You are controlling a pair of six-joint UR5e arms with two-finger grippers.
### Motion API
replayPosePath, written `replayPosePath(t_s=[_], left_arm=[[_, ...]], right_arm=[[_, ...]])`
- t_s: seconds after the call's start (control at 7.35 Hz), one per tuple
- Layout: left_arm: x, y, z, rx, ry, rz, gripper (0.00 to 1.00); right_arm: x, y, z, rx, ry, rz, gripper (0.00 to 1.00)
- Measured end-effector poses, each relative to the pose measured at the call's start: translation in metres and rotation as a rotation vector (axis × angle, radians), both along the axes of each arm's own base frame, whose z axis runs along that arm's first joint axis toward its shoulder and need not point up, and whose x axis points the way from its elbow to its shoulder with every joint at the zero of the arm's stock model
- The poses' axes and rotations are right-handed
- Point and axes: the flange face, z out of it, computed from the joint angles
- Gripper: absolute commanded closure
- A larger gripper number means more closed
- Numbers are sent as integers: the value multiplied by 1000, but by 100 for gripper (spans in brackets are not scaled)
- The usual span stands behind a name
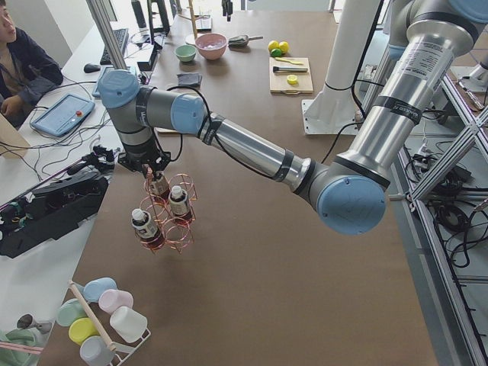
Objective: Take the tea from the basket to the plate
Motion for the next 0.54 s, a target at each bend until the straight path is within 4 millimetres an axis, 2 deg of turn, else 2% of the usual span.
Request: replayPosePath(t_s=[0.27, 0.54], left_arm=[[9, 23, -45, 78, 1, 14, 100], [46, 43, -84, 127, 8, 59, 100]], right_arm=[[-18, 14, -10, 110, -42, -28, 0], [-22, 23, -26, 230, -115, -14, 0]])
